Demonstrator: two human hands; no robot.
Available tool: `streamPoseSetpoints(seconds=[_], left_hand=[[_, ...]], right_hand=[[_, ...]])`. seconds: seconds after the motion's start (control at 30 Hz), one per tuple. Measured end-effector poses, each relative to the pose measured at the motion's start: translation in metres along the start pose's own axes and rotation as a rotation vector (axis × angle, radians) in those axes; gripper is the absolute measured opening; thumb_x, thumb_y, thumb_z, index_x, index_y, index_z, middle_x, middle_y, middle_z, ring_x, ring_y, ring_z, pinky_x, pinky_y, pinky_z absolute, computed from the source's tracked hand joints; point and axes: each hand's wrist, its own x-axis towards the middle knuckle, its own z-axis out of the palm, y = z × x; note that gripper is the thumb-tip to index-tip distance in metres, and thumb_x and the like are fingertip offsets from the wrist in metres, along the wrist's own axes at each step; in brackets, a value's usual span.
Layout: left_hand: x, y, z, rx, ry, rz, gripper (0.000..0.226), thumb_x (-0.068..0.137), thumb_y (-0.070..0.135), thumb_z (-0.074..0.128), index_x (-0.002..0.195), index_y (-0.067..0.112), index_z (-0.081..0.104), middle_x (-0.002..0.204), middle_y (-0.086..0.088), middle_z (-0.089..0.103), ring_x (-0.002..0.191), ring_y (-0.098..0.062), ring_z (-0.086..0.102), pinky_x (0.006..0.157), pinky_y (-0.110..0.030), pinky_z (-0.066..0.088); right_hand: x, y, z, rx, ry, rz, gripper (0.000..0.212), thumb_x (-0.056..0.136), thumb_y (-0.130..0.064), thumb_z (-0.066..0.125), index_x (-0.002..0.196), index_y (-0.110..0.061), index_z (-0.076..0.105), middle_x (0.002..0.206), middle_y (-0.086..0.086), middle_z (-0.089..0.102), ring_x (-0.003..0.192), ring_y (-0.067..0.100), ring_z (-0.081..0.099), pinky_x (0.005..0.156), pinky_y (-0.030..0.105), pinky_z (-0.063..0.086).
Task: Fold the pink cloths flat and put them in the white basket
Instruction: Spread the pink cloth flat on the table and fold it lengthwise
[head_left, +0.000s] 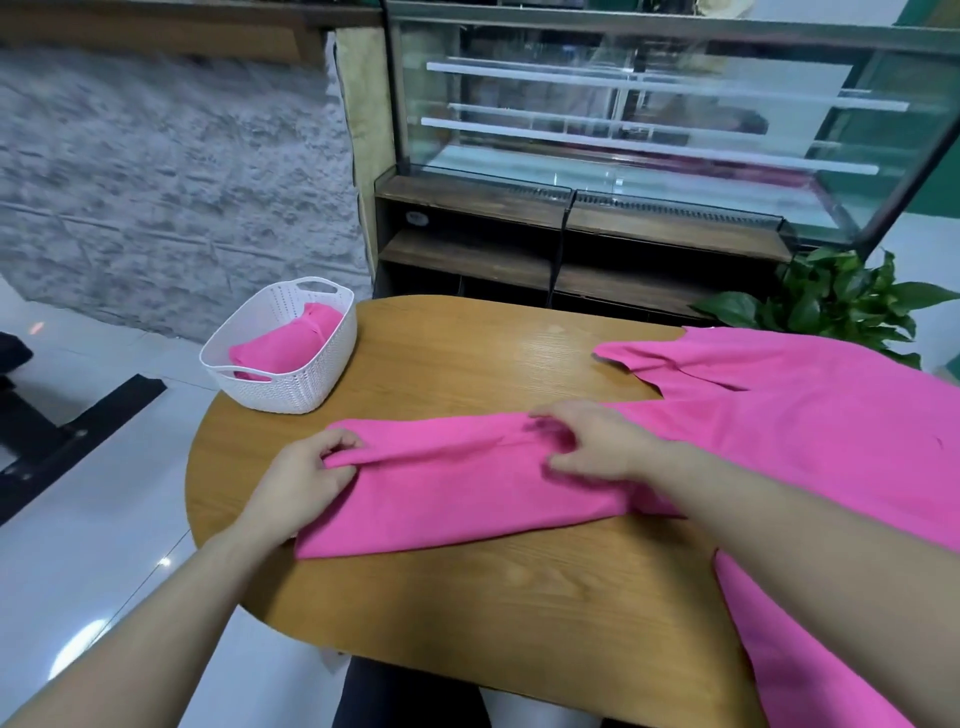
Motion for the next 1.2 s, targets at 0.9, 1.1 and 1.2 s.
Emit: streamPoseSetpoints(seconds=[0.9, 1.1, 1.2], left_hand=[[0.001, -0.04, -0.001, -0.344, 0.096, -0.238, 0.061, 0.087, 0.022, 0.058, 0.132, 0.055, 0.032, 0.078, 0.005, 0.067, 0.059, -0.018, 0.06, 0.056, -0.029, 0.041], [0.006, -0.047, 0.0, -0.209, 0.158, -0.238, 0.029, 0.096, 0.013, 0.057, 0.108, 0.039, 0.058, 0.07, 0.007, 0.053, 0.058, -0.008, 0.046, 0.056, -0.026, 0.036], [0.003, -0.047, 0.002, -0.09, 0.146, -0.205, 0.033, 0.095, 0.008, 0.051, 0.093, 0.037, 0.066, 0.094, 0.017, 0.064, 0.076, -0.003, 0.055, 0.064, -0.02, 0.038]], right_hand=[[0.111, -0.072, 0.038, -0.146, -0.064, -0.007, 0.03, 0.098, -0.052, 0.045, 0.108, -0.027, 0.059, 0.101, 0.0, 0.067, 0.097, 0.025, 0.061, 0.081, 0.037, 0.052], [0.111, -0.072, 0.041, -0.098, -0.007, -0.011, 0.033, 0.099, -0.052, 0.044, 0.115, -0.027, 0.06, 0.106, 0.001, 0.068, 0.098, 0.025, 0.061, 0.08, 0.035, 0.05], [0.108, -0.07, 0.037, -0.075, -0.023, 0.008, 0.034, 0.096, -0.055, 0.05, 0.116, -0.029, 0.059, 0.102, -0.002, 0.066, 0.098, 0.023, 0.061, 0.08, 0.032, 0.048]])
